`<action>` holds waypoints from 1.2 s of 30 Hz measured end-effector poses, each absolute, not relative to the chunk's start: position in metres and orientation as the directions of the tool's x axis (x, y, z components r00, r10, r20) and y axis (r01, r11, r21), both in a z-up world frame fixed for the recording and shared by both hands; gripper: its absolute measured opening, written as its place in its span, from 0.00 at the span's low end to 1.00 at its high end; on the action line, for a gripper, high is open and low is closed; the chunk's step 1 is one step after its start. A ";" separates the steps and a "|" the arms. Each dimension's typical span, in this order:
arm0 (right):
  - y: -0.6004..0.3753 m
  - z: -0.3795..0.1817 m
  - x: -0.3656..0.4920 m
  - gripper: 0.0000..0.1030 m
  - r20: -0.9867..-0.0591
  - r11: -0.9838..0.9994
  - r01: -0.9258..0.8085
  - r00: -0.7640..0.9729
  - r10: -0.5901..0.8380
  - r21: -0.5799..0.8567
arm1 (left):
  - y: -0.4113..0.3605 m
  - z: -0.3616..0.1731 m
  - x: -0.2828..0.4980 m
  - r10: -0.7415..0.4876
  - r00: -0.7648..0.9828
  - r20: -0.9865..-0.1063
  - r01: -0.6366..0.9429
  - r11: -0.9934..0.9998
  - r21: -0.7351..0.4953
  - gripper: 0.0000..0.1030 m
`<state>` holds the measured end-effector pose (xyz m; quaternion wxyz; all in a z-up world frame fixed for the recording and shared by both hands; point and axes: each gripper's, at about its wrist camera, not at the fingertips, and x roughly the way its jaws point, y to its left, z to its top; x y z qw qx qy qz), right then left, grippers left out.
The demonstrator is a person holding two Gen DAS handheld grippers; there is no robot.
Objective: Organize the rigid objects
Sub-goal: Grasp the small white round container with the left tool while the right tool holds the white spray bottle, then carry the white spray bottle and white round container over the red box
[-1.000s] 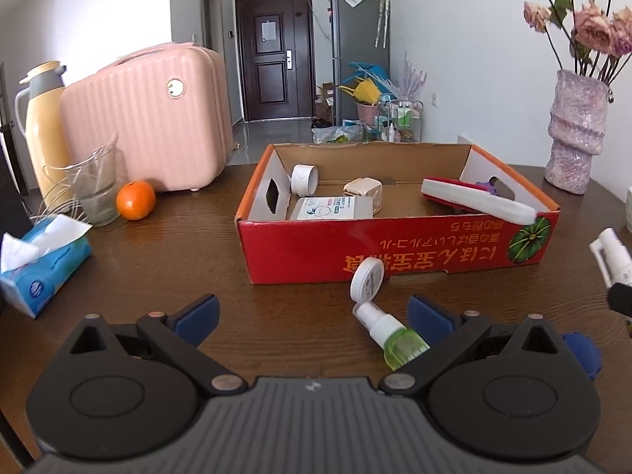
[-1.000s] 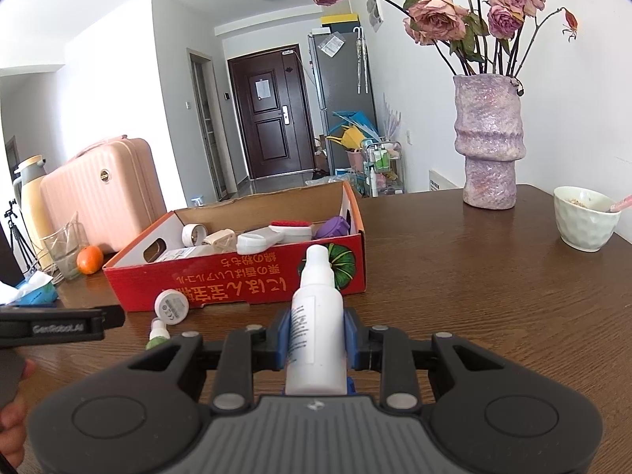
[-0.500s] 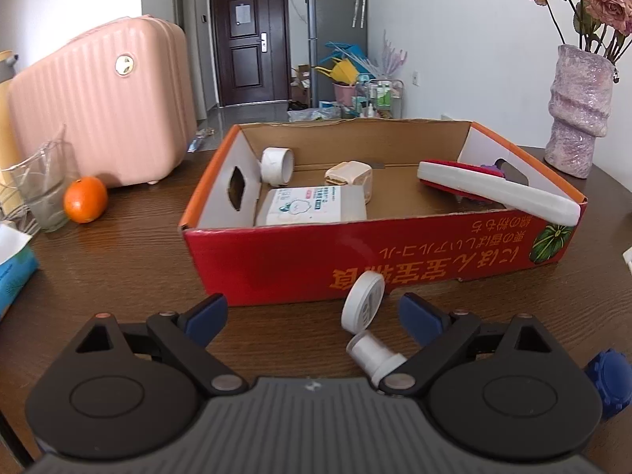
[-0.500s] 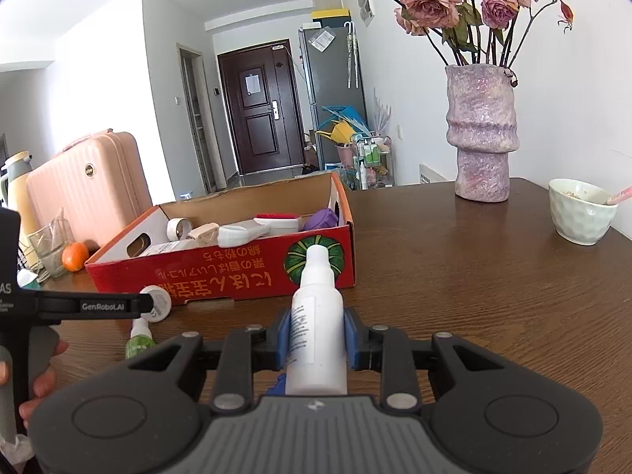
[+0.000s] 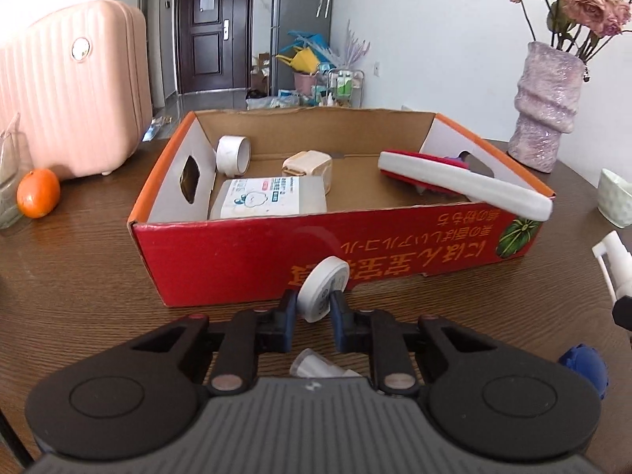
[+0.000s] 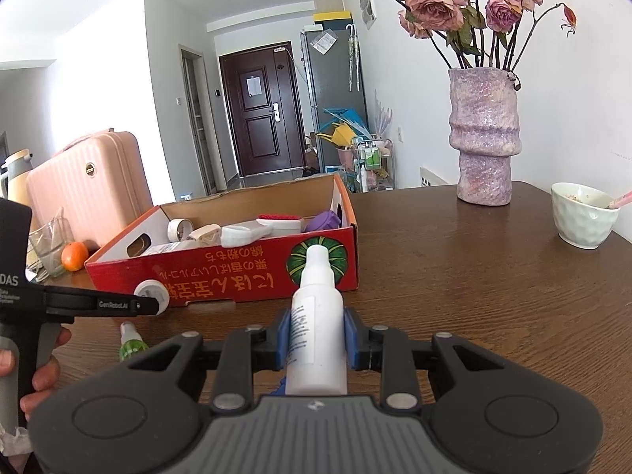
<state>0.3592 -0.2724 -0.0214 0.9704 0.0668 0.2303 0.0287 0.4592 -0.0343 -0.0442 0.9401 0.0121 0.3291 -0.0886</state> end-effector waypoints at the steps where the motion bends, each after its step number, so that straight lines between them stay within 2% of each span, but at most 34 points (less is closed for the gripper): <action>1: -0.272 -0.021 0.359 0.26 -0.441 0.989 -0.026 0.893 0.087 0.143 | -0.035 -0.043 0.457 -0.154 0.774 -0.614 0.174 0.984 -0.027 0.17; 7: -0.272 -0.021 0.358 0.26 -0.435 0.989 -0.030 0.896 0.090 0.142 | -0.034 -0.034 0.442 -0.141 0.805 -0.577 0.168 0.986 -0.007 0.10; 20: -0.268 -0.017 0.351 0.26 -0.418 0.988 -0.047 0.903 0.105 0.146 | -0.030 -0.013 0.397 -0.080 0.878 -0.472 0.113 0.993 0.042 0.10; 36: -0.258 -0.012 0.337 0.26 -0.393 0.983 -0.082 0.909 0.140 0.162 | -0.035 0.004 0.339 -0.094 0.909 -0.406 0.121 0.992 0.041 0.10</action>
